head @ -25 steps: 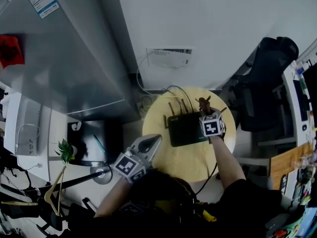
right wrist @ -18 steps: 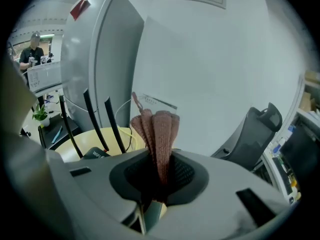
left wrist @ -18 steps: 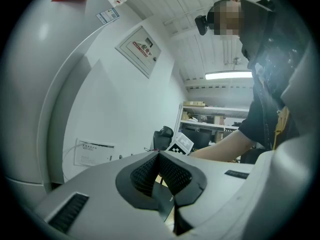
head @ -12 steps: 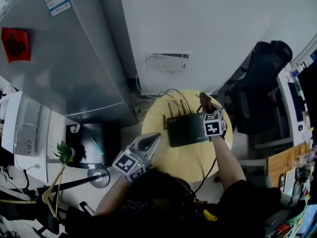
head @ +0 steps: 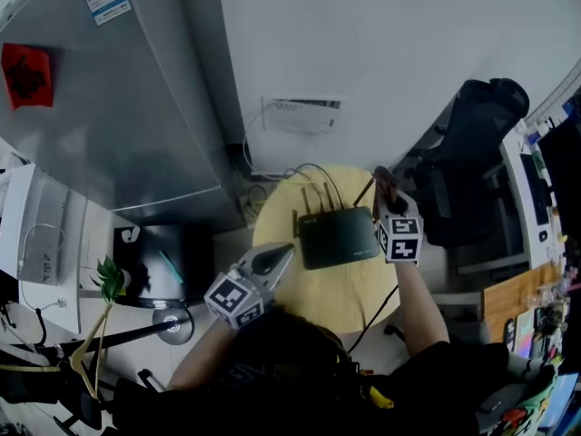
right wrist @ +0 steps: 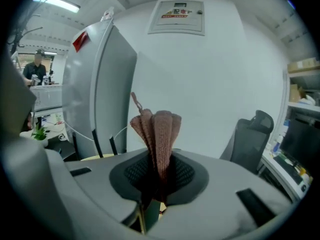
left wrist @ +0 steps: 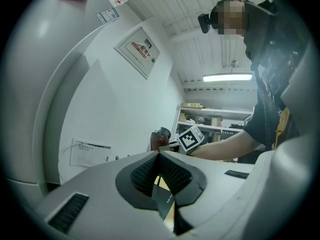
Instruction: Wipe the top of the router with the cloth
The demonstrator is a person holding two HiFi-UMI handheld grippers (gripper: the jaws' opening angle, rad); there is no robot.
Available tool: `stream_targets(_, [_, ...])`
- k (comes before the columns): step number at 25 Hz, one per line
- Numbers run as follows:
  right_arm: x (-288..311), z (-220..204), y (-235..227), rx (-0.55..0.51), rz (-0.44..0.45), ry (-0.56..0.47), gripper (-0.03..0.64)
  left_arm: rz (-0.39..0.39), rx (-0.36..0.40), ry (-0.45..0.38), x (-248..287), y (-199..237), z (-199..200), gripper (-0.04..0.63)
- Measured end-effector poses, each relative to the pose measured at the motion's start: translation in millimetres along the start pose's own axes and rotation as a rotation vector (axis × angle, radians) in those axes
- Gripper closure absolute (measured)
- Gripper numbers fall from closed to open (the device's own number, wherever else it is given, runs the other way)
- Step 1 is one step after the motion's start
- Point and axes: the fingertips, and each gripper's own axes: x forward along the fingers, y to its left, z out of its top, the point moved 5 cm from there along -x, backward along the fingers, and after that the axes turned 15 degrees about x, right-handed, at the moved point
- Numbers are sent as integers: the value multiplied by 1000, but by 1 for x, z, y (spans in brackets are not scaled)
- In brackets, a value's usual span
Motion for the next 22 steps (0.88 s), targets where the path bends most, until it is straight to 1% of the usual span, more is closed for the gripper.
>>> stream_targets(2, [3,-17,-10,89,-56,26,552,-3,-15,13,1,-2,0,598])
stream_targets(4, [12,-44,-18,184,-78,107,552,-8,-13,23,0,-3,-2,598])
stream_targets(7, [31,-82,-21,267,-47,245,552,-6,-7,35,-2,-3,-6,598])
stream_targets(10, [47,-104,-25,372,-23,349,552,13,-13,50,-7,0,-9,598])
stream_targets(12, [59,-113,-29,387,-32,402,552,29,-30,62,-9,2,-10,598])
stream_targets(16, [82,-126,-30,389,-48,479,552,58,-20,85,-16,9,-19,598])
stream_targets(20, [101,-139,-27,480,-41,512,552,99,-28,109,-24,17,-23,598])
stream_targets(22, [107,-144,-25,504,-30,519,552,129,-33,103,-27,20,-22,598])
